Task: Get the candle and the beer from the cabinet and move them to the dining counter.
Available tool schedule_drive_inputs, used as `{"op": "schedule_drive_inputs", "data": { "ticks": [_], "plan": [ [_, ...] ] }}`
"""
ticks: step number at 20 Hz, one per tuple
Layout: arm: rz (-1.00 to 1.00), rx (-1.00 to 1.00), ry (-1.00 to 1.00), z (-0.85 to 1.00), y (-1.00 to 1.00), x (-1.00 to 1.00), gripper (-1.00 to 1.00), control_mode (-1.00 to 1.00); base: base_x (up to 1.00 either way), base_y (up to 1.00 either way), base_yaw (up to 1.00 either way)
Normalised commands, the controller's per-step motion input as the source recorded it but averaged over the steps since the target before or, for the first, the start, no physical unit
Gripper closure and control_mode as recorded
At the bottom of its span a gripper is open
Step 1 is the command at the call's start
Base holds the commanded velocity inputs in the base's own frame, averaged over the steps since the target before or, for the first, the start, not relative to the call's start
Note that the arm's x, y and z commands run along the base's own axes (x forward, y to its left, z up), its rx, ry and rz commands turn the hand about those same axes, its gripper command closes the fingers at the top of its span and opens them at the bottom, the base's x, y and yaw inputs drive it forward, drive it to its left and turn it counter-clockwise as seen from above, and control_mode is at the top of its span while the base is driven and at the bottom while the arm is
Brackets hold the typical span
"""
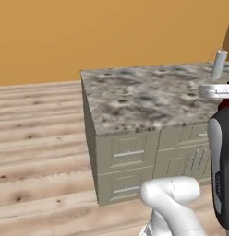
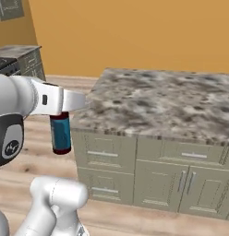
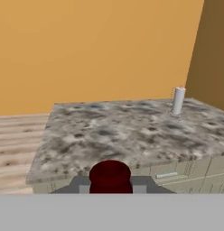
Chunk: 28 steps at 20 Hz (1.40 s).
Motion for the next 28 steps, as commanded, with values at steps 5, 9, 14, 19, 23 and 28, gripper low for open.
{"op": "schedule_drive_inputs", "data": {
  "ticks": [5, 9, 14, 19, 23, 28],
  "plan": [
    [0.0, 0.0, 0.0, 0.0, 0.0, 0.0, 1.0, 1.0, 0.59, 1.0, 0.07],
    [0.0, 0.0, 0.0, 0.0, 0.0, 0.0, 1.0, 1.0, 0.02, 1.0, 0.17],
    [0.0, 0.0, 0.0, 0.0, 0.0, 0.0, 1.0, 1.0, 0.01, 1.0, 0.14],
    [0.0, 0.0, 0.0, 0.0, 0.0, 0.0, 1.0, 1.0, 0.29, 1.0, 0.09],
    [0.0, 0.0, 0.0, 0.0, 0.0, 0.0, 1.0, 1.0, 0.68, 1.0, 0.01],
    [0.0, 0.0, 0.0, 0.0, 0.0, 0.0, 1.0, 1.0, 0.9, 0.95, -0.02]
  ]
}}
